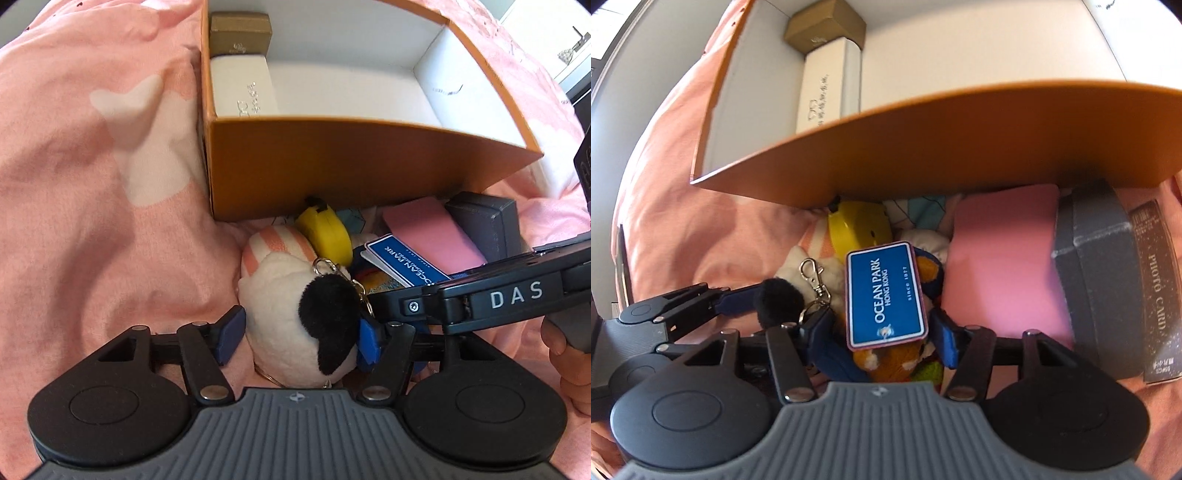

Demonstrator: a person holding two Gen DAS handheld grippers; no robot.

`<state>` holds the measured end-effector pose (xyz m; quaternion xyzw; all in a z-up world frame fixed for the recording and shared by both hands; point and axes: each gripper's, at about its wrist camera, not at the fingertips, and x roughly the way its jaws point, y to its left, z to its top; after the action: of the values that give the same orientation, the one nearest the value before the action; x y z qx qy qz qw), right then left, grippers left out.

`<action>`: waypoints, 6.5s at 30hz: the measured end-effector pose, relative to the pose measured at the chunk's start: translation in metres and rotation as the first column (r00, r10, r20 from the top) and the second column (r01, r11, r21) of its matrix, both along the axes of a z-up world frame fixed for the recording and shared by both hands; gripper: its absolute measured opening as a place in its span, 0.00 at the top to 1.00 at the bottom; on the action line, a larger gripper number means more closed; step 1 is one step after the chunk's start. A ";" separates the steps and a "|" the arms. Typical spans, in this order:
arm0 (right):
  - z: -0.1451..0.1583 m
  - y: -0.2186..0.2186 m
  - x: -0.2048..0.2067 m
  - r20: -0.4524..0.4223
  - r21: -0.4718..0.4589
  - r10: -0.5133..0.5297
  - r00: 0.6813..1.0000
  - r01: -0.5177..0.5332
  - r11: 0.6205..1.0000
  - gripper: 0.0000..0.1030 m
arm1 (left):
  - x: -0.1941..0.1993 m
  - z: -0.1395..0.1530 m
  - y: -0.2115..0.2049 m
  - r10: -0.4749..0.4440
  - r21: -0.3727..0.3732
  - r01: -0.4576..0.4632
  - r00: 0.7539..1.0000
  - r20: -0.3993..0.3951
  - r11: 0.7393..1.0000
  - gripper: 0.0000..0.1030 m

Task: Organize objects
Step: 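Grasp the plush toy with the Ocean Park tag using the right tool, then carry the plush toy over the orange box with the right tool, then lower the plush toy into the box and open the right tool, then grasp the pink strap item with the left tool while the right tool grasps the pink fabric pouch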

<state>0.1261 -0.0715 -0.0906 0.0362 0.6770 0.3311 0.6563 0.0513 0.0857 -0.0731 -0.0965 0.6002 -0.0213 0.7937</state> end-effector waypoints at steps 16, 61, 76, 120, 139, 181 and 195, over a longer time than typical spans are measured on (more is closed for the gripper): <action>0.015 -0.016 -0.010 0.072 0.017 0.028 0.997 -0.029 0.999 0.56 | -0.002 -0.002 -0.012 -0.027 0.034 0.027 1.000 0.005 0.999 0.31; 0.175 -0.054 0.046 0.575 0.310 -0.085 0.814 -0.121 0.943 0.56 | 0.058 0.146 -0.006 -0.065 -0.036 0.091 0.886 0.460 0.995 0.42; 0.064 -0.013 0.093 0.489 0.128 0.080 0.869 -0.162 0.978 0.56 | 0.100 0.049 -0.007 -0.107 -0.008 0.113 0.958 0.265 0.994 0.42; 0.049 0.012 0.103 0.440 -0.033 0.389 0.810 -0.418 0.908 0.62 | 0.096 0.040 -0.017 -0.203 0.050 0.197 0.939 0.277 0.979 0.71; 0.044 0.023 0.100 0.460 -0.104 0.390 0.798 -0.387 0.916 0.50 | 0.089 0.040 -0.016 -0.176 0.069 0.162 0.938 0.300 0.984 0.56; 0.076 -0.093 -0.004 0.557 -0.087 0.076 0.827 -0.032 0.996 0.49 | 0.023 -0.028 -0.018 0.282 -0.473 -0.298 0.953 -0.106 0.829 0.30; 0.054 -0.084 -0.004 0.520 -0.129 0.116 0.846 -0.056 0.990 0.49 | 0.031 -0.051 -0.019 0.336 -0.517 -0.364 0.930 -0.151 0.775 0.53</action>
<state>0.1219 -0.1554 -0.0361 -0.1218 0.4895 0.3201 0.8019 0.0826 0.0666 -0.1237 -0.4247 0.5612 -0.0380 0.7094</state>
